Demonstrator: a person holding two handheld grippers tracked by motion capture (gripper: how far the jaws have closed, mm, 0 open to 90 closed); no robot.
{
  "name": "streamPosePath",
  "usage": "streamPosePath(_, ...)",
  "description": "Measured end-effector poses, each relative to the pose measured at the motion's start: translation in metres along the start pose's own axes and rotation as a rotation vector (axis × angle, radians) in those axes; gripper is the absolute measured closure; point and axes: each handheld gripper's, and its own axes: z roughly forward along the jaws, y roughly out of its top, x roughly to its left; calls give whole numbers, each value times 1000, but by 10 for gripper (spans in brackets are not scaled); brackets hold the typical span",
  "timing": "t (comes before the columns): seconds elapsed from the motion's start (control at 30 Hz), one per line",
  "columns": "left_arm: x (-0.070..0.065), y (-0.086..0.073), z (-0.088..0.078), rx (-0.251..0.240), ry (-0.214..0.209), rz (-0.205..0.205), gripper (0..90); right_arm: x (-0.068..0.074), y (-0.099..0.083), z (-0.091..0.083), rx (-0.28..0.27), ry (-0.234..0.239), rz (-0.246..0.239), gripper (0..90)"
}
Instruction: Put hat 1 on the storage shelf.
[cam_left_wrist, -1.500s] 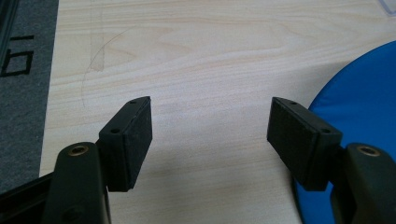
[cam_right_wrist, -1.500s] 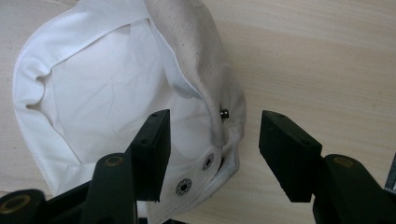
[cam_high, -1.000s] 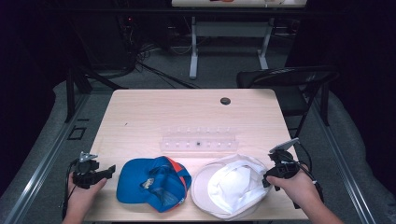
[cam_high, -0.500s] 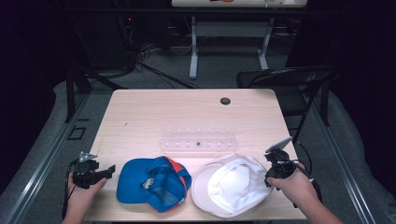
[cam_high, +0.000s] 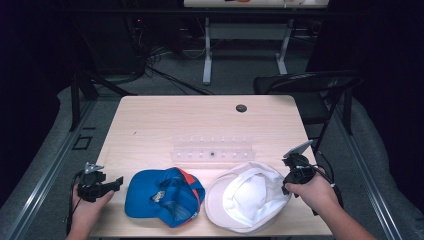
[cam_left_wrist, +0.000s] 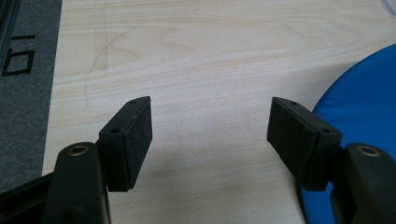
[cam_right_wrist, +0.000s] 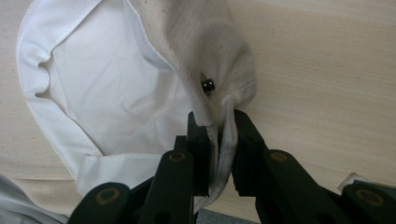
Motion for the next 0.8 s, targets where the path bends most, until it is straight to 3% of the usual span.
streamPosePath(0.2, 1, 0, 0, -1, -3, -1, 317, 2, 9, -8, 16, 10, -10, 811)
streamPosePath(0.27, 1, 0, 0, -1, -4, 2, 323, 5, 14, -15, -24, 38, 24, 812)
streamPosePath(0.43, 0, 1, -1, -13, -2, 2, 339, 10, 20, -24, -2, 41, 4, 811)
streamPosePath(0.6, 1, 1, -2, -17, -1, 0, 344, 15, 24, -32, 0, 36, 5, 811)
streamPosePath(0.63, 1, 1, -2, -17, -2, -2, 347, 15, 27, -38, 22, 23, -16, 811)
streamPosePath(0.67, 1, 1, -2, -19, -2, -2, 347, 17, 27, -38, -12, 24, 15, 811)
streamPosePath(0.7, 1, 1, -2, -21, -2, -4, 347, 17, 29, -41, 16, 14, -5, 811)
streamPosePath(0.8, 2, 2, -3, -26, -4, -8, 352, 19, 32, -45, 9, -5, 2, 811)
